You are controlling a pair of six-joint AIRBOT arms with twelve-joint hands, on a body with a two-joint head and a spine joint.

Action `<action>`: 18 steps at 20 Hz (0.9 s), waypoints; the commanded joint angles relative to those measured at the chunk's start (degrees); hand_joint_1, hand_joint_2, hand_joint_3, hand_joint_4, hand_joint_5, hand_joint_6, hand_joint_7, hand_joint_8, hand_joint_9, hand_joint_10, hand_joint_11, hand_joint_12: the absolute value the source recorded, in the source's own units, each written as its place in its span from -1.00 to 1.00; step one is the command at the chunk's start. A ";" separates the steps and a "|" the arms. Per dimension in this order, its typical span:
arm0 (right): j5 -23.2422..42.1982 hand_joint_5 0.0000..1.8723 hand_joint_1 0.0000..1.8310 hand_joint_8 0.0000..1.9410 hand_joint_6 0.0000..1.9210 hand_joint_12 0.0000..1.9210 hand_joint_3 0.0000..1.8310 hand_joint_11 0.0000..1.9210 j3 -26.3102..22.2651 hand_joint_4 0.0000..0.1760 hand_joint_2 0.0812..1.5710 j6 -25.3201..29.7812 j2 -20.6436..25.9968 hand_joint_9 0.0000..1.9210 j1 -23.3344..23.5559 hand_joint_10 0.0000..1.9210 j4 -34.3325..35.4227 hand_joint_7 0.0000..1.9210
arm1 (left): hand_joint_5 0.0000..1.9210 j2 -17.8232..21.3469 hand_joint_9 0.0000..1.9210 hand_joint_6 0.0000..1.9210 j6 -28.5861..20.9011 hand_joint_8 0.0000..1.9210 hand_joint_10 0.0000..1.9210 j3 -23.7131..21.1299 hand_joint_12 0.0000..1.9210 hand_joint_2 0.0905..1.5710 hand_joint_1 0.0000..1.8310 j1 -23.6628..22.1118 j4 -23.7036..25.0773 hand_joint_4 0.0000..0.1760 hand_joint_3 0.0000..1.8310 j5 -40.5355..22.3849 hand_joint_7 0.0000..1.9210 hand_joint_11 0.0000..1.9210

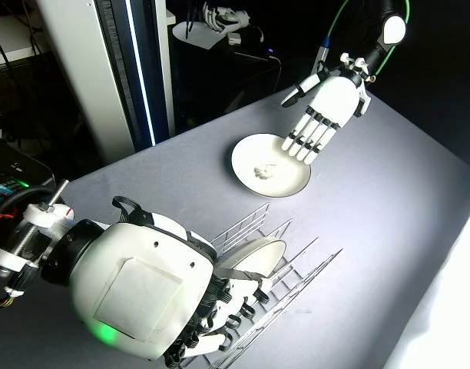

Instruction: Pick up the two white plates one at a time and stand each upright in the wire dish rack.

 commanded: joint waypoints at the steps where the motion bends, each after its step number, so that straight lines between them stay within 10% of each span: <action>1: 4.24 -0.41 0.27 -1.00 -1.00 0.10 -1.00 -0.86 0.41 -1.00 0.36 -0.33 0.02 -0.43 0.11 -1.00 0.74 -0.40 | -0.87 -0.15 -0.93 -1.00 -0.19 -1.00 -1.00 -0.24 -0.87 0.56 -1.00 0.06 -2.78 -1.00 -1.00 -1.96 -0.90 -0.99; 18: 6.11 -0.88 0.17 -1.00 -1.00 -0.35 -1.00 -1.00 -5.48 -1.00 0.23 -0.33 0.80 -0.91 12.40 -1.00 -16.48 -0.90 | -0.88 -0.18 -0.95 -1.00 -0.20 -1.00 -1.00 -0.33 -0.86 0.57 -1.00 2.57 -1.30 -1.00 -1.00 -0.39 -0.92 -1.00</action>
